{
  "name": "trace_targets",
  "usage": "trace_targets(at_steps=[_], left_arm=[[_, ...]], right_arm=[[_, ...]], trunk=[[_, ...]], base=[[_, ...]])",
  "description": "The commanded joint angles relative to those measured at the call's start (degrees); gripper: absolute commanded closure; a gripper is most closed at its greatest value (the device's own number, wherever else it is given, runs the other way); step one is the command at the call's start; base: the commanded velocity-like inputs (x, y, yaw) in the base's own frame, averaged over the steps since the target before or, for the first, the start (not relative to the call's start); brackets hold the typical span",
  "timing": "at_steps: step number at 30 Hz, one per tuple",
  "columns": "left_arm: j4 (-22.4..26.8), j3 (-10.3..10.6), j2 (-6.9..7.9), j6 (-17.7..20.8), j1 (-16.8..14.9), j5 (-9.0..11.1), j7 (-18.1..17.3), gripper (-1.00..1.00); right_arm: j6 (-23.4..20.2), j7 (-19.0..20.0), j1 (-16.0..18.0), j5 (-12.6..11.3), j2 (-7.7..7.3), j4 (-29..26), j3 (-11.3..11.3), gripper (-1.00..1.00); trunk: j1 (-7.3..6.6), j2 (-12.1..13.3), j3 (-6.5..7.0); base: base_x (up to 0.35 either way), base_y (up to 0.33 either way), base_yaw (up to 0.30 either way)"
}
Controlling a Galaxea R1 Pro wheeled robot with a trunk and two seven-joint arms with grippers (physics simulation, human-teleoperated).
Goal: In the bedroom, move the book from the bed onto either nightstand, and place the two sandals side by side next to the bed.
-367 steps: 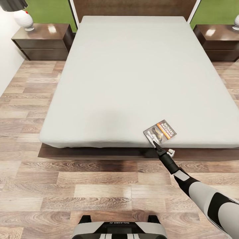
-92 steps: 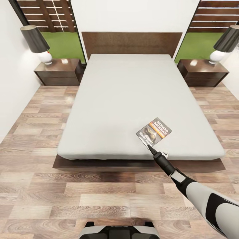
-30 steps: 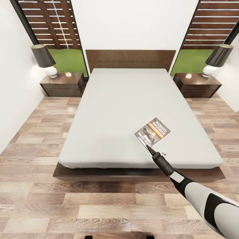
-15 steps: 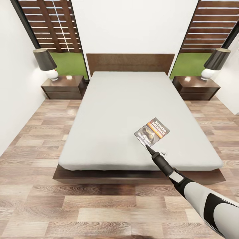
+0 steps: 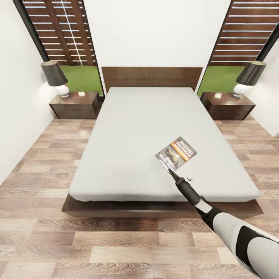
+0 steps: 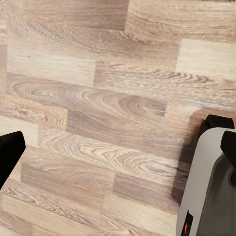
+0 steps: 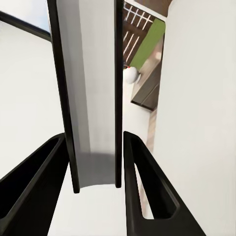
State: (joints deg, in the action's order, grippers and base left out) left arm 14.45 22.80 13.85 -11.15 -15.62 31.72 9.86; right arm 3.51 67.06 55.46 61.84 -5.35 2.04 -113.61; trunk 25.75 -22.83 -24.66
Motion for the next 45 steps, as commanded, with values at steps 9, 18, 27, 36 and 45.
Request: trace_targets(at_steps=[9,18,27,36,45], left_arm=[[0.0,0.5,0.04,-0.2,0.0,0.4,0.3,-1.0],[0.0,0.3,0.05,-0.2,0.0,0.4,0.3,-1.0],[0.0,0.3,0.04,-0.2,0.0,0.4,0.3,-1.0],[0.0,0.4,0.04,-0.2,0.0,0.4,0.3,-1.0],[0.0,0.4,0.04,-0.2,0.0,0.4,0.3,-1.0]], right_arm=[[0.7,-0.1,0.0,0.6,0.21,0.1,-0.5,1.0],[0.7,-0.2,0.0,0.6,0.41,0.1,-0.5,1.0],[0.7,-0.2,0.0,0.6,0.58,0.1,-0.5,1.0],[0.8,-0.2,0.0,0.6,0.6,0.1,-0.5,1.0],[0.8,-0.2,0.0,0.6,0.59,0.1,-0.5,1.0]], trunk=[[0.03,-0.1,0.75],[0.03,-0.1,1.58],[0.03,-0.1,2.4],[0.03,-0.1,3.23],[0.03,-0.1,4.06]], base=[[0.0,0.0,0.0],[0.0,0.0,0.0],[0.0,0.0,0.0],[0.0,0.0,0.0],[0.0,0.0,0.0]])
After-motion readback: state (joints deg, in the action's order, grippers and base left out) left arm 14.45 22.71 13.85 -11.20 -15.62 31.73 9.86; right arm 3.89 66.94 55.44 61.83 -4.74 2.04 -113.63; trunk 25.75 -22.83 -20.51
